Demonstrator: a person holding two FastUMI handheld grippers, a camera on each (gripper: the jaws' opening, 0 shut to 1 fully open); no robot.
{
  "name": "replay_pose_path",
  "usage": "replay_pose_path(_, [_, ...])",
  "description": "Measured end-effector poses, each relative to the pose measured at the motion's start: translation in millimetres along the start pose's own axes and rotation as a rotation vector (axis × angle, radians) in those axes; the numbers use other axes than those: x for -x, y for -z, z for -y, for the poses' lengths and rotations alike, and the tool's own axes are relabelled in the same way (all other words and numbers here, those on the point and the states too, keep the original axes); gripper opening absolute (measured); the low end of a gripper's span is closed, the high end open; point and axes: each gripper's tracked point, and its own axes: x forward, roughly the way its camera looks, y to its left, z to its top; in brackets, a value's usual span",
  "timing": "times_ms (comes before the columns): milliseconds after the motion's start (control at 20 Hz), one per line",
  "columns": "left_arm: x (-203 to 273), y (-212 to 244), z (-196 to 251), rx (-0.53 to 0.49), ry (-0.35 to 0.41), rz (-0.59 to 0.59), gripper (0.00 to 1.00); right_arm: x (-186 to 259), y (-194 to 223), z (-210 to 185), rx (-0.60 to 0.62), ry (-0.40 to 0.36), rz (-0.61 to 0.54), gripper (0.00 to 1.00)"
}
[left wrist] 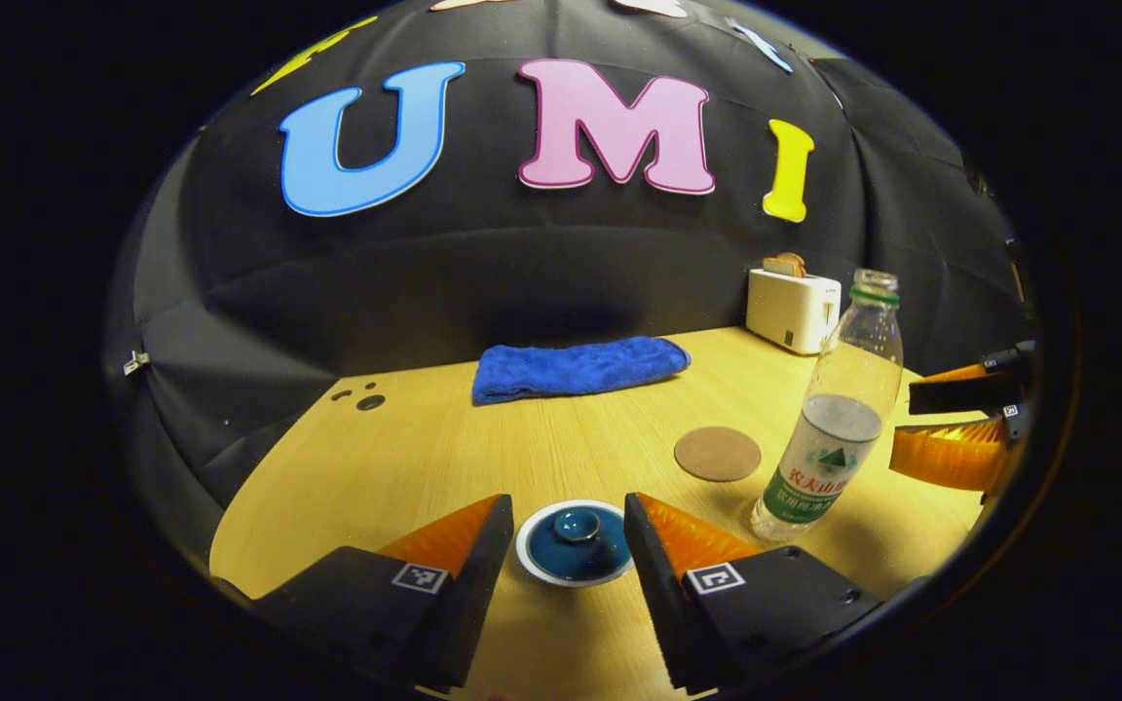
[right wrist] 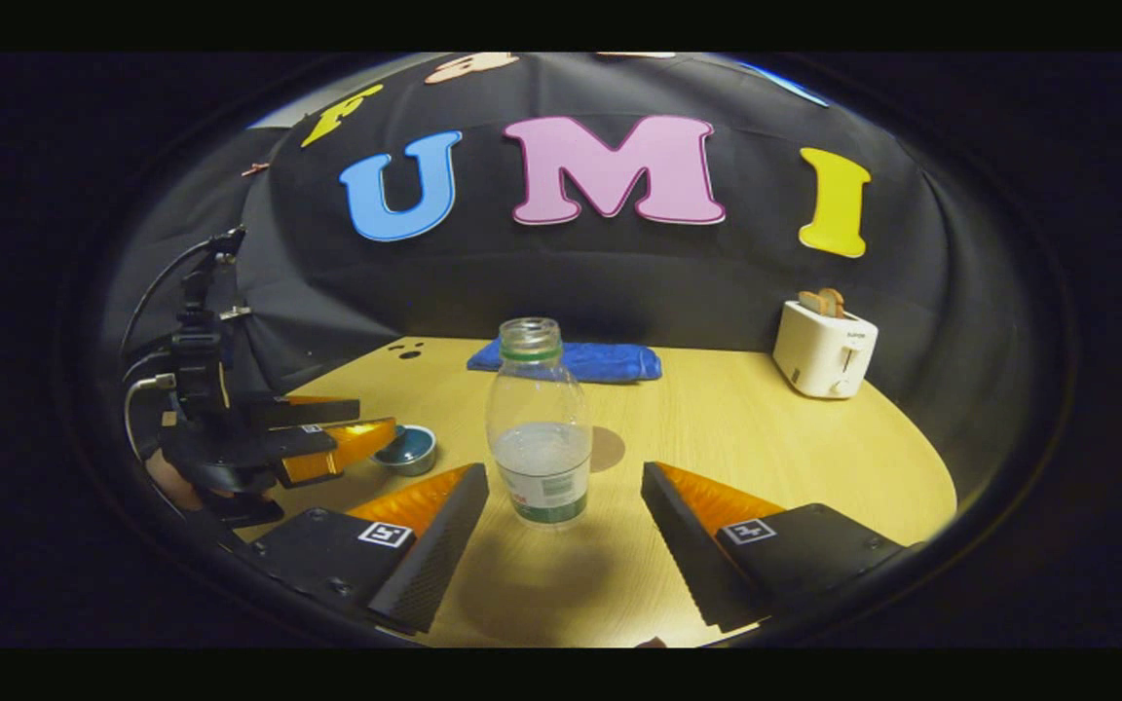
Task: Open the teacup lid with one hand, grasp the water bottle and pour water into the teacup with the other hand; after pouring, place the water bottle on the coaster and then close the teacup lid.
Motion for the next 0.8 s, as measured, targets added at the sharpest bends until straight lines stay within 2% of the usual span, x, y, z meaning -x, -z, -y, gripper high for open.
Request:
replay_pose_path(50, [-3,1,1,-0.005,0.004,0.002,0.73,-4,8,-1,0.007,0.005,-0.025,0.99])
replay_pose_path(200, [-13,9,5,-0.007,0.024,-0.003,0.69,-19,9,-10,-0.020,-0.006,-0.001,0.99])
replay_pose_path(250, [-16,12,6,-0.007,0.032,-0.010,0.73,-21,8,-11,-0.023,-0.006,0.008,0.99])
replay_pose_path(300, [-18,13,7,-0.008,0.038,-0.011,0.64,-24,8,-13,-0.028,-0.006,0.006,0.99])
replay_pose_path(650, [-26,15,6,0.005,0.049,-0.004,0.54,-38,5,-17,-0.053,0.004,0.028,0.99])
replay_pose_path(750, [-25,17,5,0.003,0.046,-0.004,0.49,-40,3,-16,-0.059,0.009,0.036,0.99])
replay_pose_path(800, [-25,17,6,0.000,0.045,-0.005,0.41,-40,2,-16,-0.061,0.012,0.039,0.99])
